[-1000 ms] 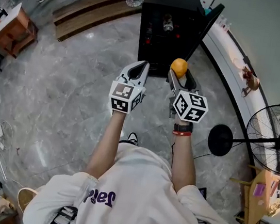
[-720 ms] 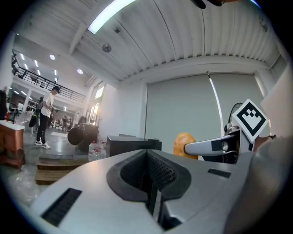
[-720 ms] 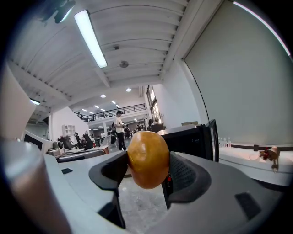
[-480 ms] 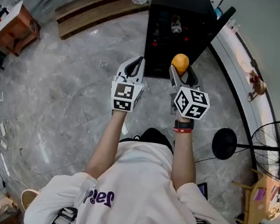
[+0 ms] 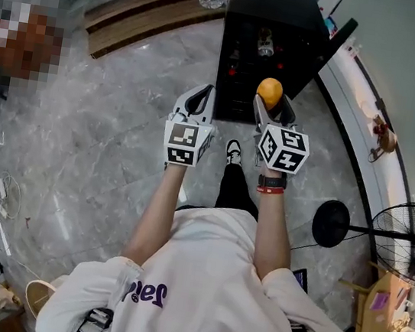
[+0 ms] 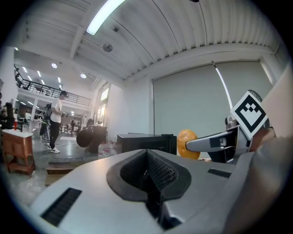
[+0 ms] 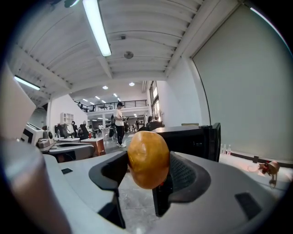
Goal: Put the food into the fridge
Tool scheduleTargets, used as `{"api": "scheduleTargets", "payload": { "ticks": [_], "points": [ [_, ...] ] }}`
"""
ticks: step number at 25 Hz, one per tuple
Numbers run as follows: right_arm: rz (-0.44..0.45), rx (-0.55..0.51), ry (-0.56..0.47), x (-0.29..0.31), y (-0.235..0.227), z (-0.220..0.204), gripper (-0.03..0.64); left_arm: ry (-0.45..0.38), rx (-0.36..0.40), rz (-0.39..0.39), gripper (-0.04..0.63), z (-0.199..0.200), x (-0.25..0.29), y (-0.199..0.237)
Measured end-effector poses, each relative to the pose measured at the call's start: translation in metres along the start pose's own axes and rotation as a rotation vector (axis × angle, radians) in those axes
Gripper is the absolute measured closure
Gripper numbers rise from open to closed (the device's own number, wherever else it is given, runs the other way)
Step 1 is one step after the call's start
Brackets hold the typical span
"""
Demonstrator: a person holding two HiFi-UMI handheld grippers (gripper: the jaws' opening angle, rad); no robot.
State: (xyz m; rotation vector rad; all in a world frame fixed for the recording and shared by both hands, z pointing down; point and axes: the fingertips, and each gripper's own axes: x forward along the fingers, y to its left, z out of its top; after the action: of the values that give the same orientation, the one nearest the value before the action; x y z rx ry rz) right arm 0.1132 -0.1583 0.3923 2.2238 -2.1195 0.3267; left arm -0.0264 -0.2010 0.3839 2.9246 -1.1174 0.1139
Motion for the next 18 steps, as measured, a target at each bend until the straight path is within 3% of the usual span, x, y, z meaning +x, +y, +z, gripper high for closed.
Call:
{"api": "scheduleTargets", "payload": {
  "ticks": [18],
  "points": [
    [0.022, 0.011, 0.077, 0.124, -0.041, -0.027, 0.316, 0.042, -0.036, -0.045, 0.578, -0.027, 0.111, 0.022]
  ]
}}
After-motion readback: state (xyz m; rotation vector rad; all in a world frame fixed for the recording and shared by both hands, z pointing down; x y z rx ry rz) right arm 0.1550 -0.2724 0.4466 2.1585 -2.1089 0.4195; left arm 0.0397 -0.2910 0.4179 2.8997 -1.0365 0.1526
